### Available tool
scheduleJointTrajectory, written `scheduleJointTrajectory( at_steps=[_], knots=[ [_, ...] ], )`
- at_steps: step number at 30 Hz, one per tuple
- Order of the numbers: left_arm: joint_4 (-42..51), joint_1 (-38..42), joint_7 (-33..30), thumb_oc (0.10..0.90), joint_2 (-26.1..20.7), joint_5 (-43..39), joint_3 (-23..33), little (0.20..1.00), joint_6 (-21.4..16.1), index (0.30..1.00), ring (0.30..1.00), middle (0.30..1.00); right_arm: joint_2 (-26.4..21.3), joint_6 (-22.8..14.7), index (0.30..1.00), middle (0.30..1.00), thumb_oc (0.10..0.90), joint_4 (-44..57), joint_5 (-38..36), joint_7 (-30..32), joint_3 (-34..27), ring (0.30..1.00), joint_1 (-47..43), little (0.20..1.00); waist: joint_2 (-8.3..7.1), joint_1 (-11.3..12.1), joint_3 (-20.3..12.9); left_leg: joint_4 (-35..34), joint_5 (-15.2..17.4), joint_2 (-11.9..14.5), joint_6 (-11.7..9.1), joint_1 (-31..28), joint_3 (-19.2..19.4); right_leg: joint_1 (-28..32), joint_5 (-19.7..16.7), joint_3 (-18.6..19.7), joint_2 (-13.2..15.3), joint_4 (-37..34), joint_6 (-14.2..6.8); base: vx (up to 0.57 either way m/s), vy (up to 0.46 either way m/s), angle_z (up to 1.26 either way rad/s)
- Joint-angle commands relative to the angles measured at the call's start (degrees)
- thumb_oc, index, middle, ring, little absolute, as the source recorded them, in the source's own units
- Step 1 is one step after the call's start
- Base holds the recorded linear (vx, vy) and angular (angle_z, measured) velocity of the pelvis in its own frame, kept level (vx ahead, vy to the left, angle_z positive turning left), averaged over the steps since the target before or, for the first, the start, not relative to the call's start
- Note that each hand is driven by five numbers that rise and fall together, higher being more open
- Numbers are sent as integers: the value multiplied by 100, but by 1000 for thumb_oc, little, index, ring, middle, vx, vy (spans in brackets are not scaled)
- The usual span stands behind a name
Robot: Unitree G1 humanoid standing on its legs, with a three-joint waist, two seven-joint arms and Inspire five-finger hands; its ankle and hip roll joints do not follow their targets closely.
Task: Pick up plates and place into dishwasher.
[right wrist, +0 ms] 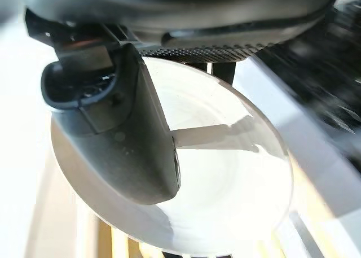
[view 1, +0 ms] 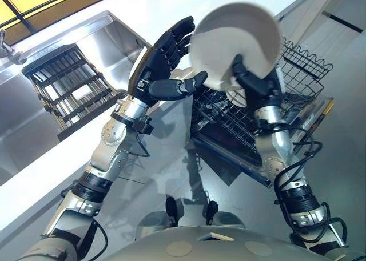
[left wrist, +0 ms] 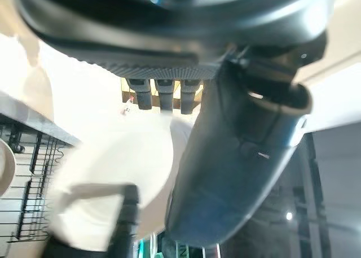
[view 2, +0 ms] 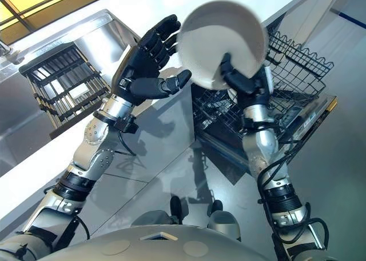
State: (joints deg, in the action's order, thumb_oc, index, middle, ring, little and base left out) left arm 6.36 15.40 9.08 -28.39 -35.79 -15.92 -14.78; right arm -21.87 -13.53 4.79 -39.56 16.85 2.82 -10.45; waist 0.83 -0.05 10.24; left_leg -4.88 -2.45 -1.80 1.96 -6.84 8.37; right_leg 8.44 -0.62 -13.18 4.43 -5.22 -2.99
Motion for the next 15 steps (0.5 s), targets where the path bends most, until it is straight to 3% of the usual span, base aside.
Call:
scheduleJointTrajectory(
  at_steps=[1,5,8,12,15],
  knots=[
    [-8,183,-269,800,-285,141,846,900,-499,900,900,900,-449,-1158,300,300,100,-111,706,656,-991,300,-742,200,152,54,-722,41,661,-87,-89,-158,-109,-106,777,-249,-373,557,9,0,0,0],
    [-157,90,-378,800,-510,118,1368,900,-562,900,900,900,-819,-1123,300,300,100,-642,1547,1262,-1444,300,-589,200,168,81,-737,27,667,-87,-104,-158,-131,-93,794,-244,-367,530,8,0,0,0],
    [-311,10,-741,800,-655,376,1693,900,-692,900,900,900,-1101,-767,300,300,100,-1045,2156,1449,-1610,300,-438,200,179,81,-730,12,664,-88,-116,-150,-147,-100,808,-219,-365,529,5,0,0,0],
    [-550,-178,-1378,800,-826,810,2153,900,-769,900,900,900,-1381,-222,300,300,100,-1632,2986,1202,-1616,300,-110,200,184,77,-724,-5,652,-77,-133,-141,-152,-114,825,-197,-357,533,8,0,0,0],
    [-768,-325,-1641,800,-912,966,2454,900,-806,900,900,900,-1523,-22,300,300,100,-1995,3346,835,-1538,300,78,200,181,71,-710,-8,637,-68,-151,-132,-146,-113,829,-195,-352,526,16,11,5,1]
  ],
)
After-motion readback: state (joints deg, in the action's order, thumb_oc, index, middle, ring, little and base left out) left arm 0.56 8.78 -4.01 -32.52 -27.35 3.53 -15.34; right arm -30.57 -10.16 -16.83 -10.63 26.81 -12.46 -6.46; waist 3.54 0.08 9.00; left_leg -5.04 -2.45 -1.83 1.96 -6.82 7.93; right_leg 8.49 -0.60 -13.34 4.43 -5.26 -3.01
